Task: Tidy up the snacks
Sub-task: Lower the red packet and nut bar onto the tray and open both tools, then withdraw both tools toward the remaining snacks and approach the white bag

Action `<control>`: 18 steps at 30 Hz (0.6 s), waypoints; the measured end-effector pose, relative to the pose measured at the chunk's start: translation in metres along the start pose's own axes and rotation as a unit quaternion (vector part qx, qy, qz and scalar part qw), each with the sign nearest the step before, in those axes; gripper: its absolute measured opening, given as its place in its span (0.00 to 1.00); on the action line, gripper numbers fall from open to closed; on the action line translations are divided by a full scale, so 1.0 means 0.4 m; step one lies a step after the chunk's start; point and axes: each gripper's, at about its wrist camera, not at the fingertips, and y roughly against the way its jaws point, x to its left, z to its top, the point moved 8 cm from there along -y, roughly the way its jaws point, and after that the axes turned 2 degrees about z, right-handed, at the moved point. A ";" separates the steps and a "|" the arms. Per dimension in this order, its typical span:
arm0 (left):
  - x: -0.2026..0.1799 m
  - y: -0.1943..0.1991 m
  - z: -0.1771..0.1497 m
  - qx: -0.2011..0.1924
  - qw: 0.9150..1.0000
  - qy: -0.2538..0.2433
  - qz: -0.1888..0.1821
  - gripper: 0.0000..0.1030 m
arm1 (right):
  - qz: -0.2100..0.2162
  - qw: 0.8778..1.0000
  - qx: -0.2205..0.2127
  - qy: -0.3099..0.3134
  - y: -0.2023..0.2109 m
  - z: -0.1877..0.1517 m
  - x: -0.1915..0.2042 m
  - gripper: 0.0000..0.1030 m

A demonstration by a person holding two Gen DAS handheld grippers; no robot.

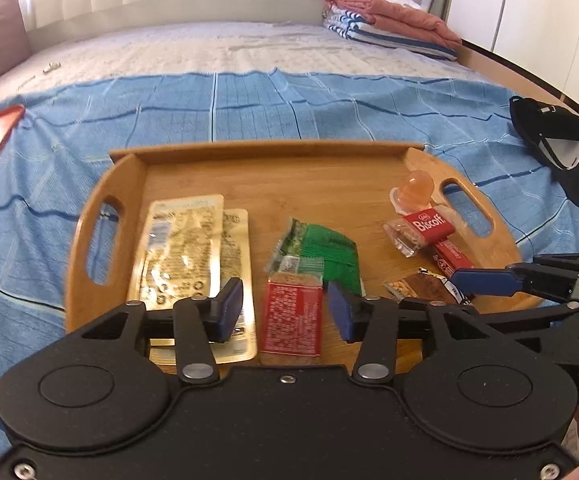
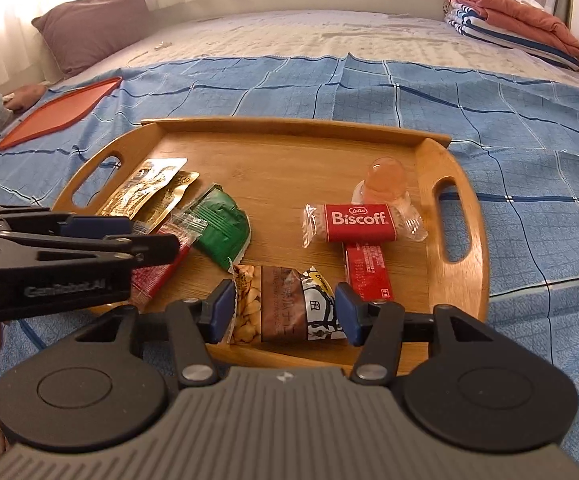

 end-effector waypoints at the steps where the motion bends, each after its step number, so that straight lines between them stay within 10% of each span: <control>1: 0.005 0.007 0.002 -0.002 1.000 0.001 0.001 0.50 | -0.004 1.000 -0.003 0.002 0.001 0.000 0.000 0.58; 18: 0.060 0.221 -0.037 -0.056 0.998 -0.009 0.004 0.79 | -0.006 0.998 -0.055 -0.029 0.112 0.021 -0.008 0.75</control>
